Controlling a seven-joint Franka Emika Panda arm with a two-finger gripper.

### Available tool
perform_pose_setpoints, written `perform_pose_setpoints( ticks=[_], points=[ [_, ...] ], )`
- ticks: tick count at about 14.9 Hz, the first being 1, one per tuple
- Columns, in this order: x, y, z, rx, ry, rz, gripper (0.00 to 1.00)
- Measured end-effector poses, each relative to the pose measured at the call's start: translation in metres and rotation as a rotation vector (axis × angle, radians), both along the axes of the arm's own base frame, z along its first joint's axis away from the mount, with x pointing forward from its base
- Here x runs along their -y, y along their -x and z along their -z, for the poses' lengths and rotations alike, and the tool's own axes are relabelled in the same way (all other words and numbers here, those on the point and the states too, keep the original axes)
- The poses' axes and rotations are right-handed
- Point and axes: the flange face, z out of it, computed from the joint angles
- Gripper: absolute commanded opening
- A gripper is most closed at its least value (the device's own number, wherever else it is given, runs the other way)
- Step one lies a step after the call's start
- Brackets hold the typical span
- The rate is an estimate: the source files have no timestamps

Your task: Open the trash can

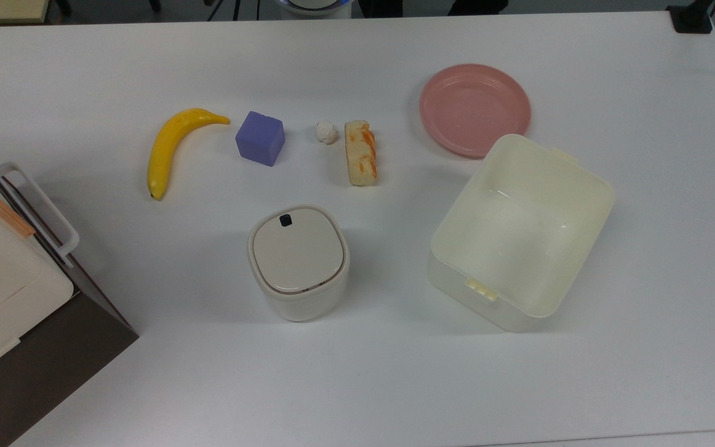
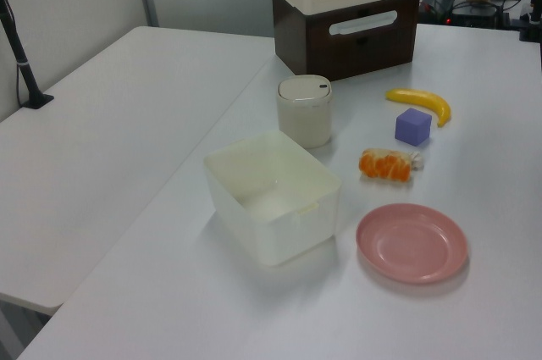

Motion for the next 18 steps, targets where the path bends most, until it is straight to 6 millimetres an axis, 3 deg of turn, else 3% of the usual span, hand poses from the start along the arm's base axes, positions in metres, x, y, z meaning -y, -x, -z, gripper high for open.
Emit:
perform_pose_setpoints(
  ticks=[13,14,15,16,17,18],
  points=[
    [-0.0033,-0.001,0.0004,-0.001,0.0,-0.004,1.0],
    [-0.0033,-0.001,0.0004,-0.001,0.0,-0.004,0.94],
    [-0.0033,-0.001,0.0004,-0.001,0.001,-0.004,0.8],
    [-0.0029,-0.0009,0.0004,-0.002,0.005,-0.004,0.24],
    [-0.0024,-0.0008,0.0005,-0.003,0.012,-0.005,0.0],
    [-0.0032,-0.001,0.0005,-0.003,0.013,-0.011,0.0]
  ],
)
